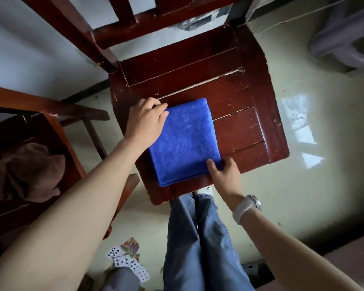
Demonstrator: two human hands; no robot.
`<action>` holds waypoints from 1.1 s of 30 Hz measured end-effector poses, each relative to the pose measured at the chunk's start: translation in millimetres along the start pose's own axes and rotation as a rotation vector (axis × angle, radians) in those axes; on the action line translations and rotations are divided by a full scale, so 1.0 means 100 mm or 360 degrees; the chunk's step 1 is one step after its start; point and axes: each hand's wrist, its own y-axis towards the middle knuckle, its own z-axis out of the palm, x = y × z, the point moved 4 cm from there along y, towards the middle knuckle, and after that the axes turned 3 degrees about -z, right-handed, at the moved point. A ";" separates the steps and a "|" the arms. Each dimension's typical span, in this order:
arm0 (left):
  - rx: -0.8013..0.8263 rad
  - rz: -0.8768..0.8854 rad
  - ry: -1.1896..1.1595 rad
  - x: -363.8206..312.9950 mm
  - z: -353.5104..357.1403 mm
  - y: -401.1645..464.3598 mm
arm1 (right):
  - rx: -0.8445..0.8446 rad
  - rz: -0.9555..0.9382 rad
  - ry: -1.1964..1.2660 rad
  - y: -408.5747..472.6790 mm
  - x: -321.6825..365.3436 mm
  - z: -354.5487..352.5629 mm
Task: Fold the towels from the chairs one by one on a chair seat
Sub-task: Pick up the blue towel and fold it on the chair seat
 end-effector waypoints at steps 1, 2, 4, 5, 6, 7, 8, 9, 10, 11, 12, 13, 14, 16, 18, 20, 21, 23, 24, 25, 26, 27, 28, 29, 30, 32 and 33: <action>0.0056 -0.0005 -0.0054 -0.02 0.00 0.04 | 0.0026 0.0073 0.0088 0.01 0.01 0.04; 0.0120 -0.0038 -0.0100 -0.03 0.01 0.07 | 0.0041 0.0110 0.0131 0.03 0.01 0.06; 0.0231 -0.0170 -0.0206 -0.01 0.04 0.10 | 0.0049 0.0170 0.0167 0.08 0.03 0.01; 0.0263 -0.0258 -0.0288 0.01 0.05 0.09 | 0.0015 0.0187 0.0197 0.12 0.04 -0.06; 0.0286 -0.0353 -0.0374 0.03 0.06 0.06 | -0.0059 0.0167 0.0259 0.18 0.07 -0.17; 0.0314 -0.0450 -0.0446 0.03 0.08 0.00 | -0.0148 0.0111 0.0370 0.25 0.13 -0.30; 0.0351 -0.0529 -0.0496 0.03 0.11 -0.07 | -0.0237 0.0038 0.0523 0.33 0.20 -0.43; 0.0390 -0.0580 -0.0529 0.01 0.15 -0.16 | -0.0305 -0.0026 0.0686 0.42 0.27 -0.56; 0.0407 -0.0607 -0.0556 -0.04 0.19 -0.24 | -0.0330 -0.0052 0.0816 0.51 0.33 -0.67; 0.0380 -0.0628 -0.0588 -0.08 0.21 -0.30 | -0.0309 -0.0023 0.0888 0.59 0.36 -0.73; 0.0308 -0.0656 -0.0639 -0.12 0.22 -0.35 | -0.0256 0.0040 0.0887 0.63 0.37 -0.77; 0.0218 -0.0700 -0.0709 -0.15 0.21 -0.37 | -0.0200 0.0098 0.0819 0.66 0.36 -0.77; 0.0146 -0.0753 -0.0787 -0.19 0.20 -0.36 | -0.0158 0.0121 0.0722 0.66 0.34 -0.76; 0.0122 -0.0850 -0.0912 -0.25 0.20 -0.31 | -0.0120 0.0163 0.0561 0.62 0.30 -0.71; 0.0159 -0.0915 -0.1006 -0.31 0.23 -0.26 | -0.0086 0.0219 0.0526 0.60 0.26 -0.65; 0.0179 -0.1012 -0.1172 -0.34 0.24 -0.22 | -0.0064 0.0250 0.0572 0.59 0.25 -0.63; 0.0200 -0.1067 -0.1285 -0.35 0.24 -0.21 | -0.0064 0.0264 0.0636 0.60 0.25 -0.62; 0.0281 -0.1152 -0.1533 -0.35 0.24 -0.21 | -0.0046 0.0279 0.0795 0.60 0.23 -0.62; 0.0324 -0.1154 -0.1611 -0.37 0.24 -0.21 | -0.0029 0.0266 0.0851 0.59 0.23 -0.63; 0.0347 -0.1130 -0.1643 -0.40 0.22 -0.22 | -0.0014 0.0231 0.0883 0.57 0.22 -0.65; 0.0345 -0.1099 -0.1652 -0.44 0.19 -0.23 | -0.0006 0.0192 0.0900 0.54 0.22 -0.67; 0.0327 -0.1069 -0.1648 -0.49 0.15 -0.25 | -0.0010 0.0164 0.0915 0.51 0.20 -0.71; 0.0303 -0.1038 -0.1634 -0.55 0.10 -0.28 | -0.0026 0.0152 0.0943 0.46 0.18 -0.76; 0.0278 -0.1001 -0.1616 -0.61 0.05 -0.31 | -0.0045 0.0155 0.0982 0.40 0.15 -0.82; 0.0259 -0.0956 -0.1597 -0.68 -0.02 -0.36 | -0.0057 0.0163 0.1027 0.34 0.12 -0.90; 0.0232 -0.0852 -0.1514 -0.84 -0.17 -0.46 | -0.0029 0.0179 0.1123 0.18 0.07 -1.07; 0.0217 -0.0797 -0.1435 -0.94 -0.26 -0.52 | -0.0002 0.0185 0.1160 0.09 0.05 -1.16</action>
